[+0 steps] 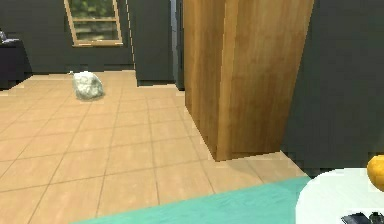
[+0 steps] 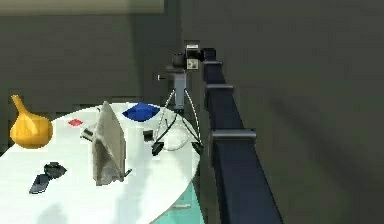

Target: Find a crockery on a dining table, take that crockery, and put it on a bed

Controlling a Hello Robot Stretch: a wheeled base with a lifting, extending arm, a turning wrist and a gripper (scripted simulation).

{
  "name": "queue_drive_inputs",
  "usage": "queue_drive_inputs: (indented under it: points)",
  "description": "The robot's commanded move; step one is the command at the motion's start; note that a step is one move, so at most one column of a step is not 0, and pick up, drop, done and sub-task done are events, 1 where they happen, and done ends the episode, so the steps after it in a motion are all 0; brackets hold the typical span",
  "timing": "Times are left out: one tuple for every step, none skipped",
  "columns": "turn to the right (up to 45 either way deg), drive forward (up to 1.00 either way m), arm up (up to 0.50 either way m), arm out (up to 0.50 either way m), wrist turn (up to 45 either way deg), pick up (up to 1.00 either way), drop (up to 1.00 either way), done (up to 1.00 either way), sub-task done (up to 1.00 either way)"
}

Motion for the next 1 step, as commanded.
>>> queue_drive_inputs:
  points:
    - [0.0,0.00,0.00,0.00,45.0,0.00,0.00,0.00,0.00]
